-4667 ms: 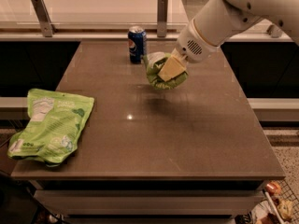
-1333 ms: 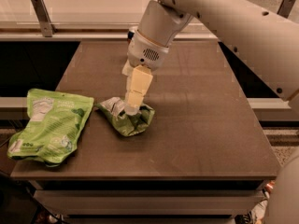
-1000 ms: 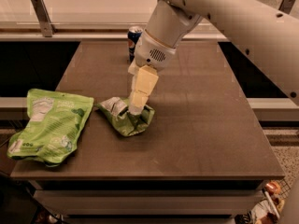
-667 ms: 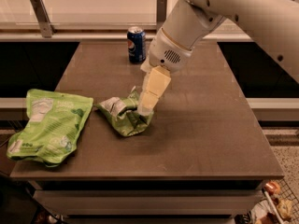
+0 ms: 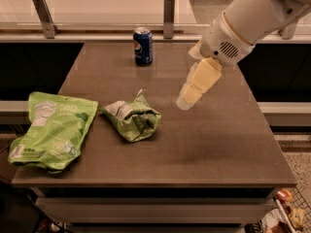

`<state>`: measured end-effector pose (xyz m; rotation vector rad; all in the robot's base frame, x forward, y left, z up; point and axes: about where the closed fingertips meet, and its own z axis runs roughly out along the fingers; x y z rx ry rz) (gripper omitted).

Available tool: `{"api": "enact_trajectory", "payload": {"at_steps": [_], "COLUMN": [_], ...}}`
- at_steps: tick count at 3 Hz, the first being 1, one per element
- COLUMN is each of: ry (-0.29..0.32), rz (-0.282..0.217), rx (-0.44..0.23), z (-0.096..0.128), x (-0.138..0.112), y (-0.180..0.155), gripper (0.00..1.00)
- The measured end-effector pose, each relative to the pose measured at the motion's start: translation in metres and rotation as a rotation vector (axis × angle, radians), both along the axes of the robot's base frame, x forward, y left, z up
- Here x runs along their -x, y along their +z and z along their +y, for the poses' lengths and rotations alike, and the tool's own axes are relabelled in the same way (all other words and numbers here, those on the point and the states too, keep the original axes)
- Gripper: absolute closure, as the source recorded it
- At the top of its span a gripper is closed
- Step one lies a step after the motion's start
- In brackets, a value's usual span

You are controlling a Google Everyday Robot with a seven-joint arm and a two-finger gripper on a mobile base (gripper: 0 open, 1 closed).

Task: Move green jalapeno chip bag near green rice chip bag

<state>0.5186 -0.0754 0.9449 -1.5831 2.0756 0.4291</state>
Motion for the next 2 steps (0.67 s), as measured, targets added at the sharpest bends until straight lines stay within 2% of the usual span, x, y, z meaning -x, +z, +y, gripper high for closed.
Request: {"api": "enact_trajectory", "payload": {"at_steps": [2], "ry": [-0.223], "rz": [-0.156], "rx": [-0.035], "z": [-0.061], "x": [-0.016], "y": [0.024], "gripper": [0.0]}}
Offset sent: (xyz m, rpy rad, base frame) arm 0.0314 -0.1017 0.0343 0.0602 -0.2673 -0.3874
